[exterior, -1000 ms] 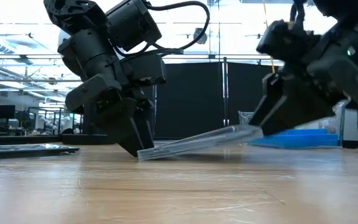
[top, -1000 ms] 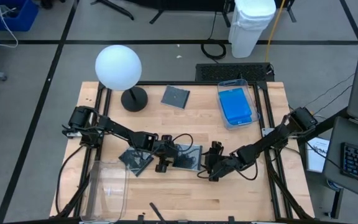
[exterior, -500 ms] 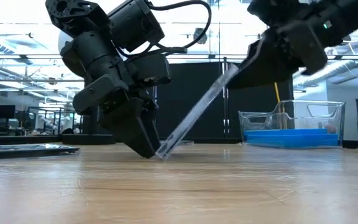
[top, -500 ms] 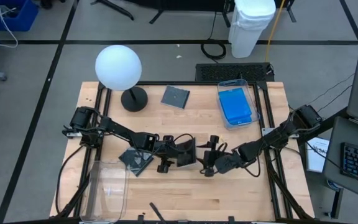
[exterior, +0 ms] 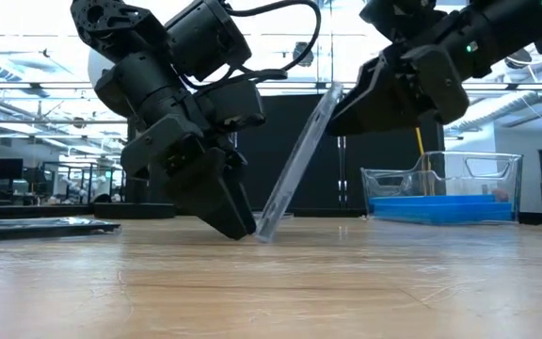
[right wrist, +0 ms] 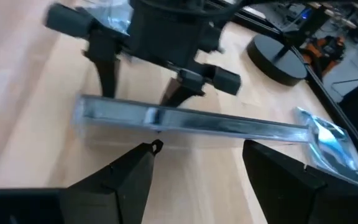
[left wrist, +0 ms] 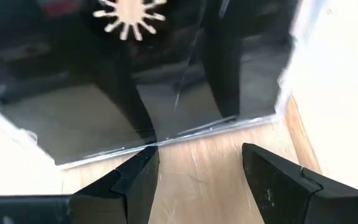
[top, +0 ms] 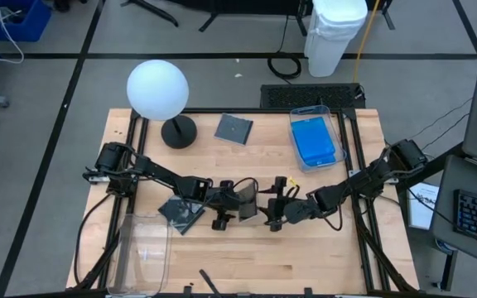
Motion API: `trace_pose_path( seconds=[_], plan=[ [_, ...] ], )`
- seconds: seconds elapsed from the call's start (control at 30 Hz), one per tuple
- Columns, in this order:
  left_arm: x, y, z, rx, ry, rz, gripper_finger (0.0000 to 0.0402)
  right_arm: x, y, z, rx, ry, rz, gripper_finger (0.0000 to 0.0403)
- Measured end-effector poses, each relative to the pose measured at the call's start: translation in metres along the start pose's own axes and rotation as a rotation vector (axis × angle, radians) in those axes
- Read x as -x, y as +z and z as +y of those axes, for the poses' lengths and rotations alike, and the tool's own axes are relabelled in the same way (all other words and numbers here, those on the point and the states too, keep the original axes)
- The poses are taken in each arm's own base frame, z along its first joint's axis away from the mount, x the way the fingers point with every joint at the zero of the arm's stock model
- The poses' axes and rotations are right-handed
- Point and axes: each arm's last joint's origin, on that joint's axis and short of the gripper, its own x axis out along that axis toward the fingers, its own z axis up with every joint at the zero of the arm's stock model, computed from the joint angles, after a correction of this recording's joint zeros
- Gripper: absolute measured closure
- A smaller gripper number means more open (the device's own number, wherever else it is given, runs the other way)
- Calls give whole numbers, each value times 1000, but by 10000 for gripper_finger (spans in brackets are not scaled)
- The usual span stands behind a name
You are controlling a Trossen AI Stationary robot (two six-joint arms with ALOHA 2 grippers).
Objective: Pick & place jewel cases by type
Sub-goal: Put the middle black CD case into the bottom transparent bin
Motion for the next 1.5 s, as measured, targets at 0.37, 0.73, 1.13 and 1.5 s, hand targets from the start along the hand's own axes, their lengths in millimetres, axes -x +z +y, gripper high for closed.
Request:
trace_pose_path(
  seconds=[0.37, 0.73, 1.13, 1.5],
  plan=[
    [0, 0, 0, -1, 0, -1, 165, -8, 1, 9, 174, -76, 22, 165],
    [1, 0, 0, -5, 0, -1, 165, -4, 6, 11, 294, -168, 23, 165],
    [1, 0, 0, -4, 0, 0, 165, -4, 11, 10, 434, -192, 3, 165],
    [1, 0, 0, -6, 0, 1, 165, -3, 8, 15, 603, -137, 12, 165]
  ],
)
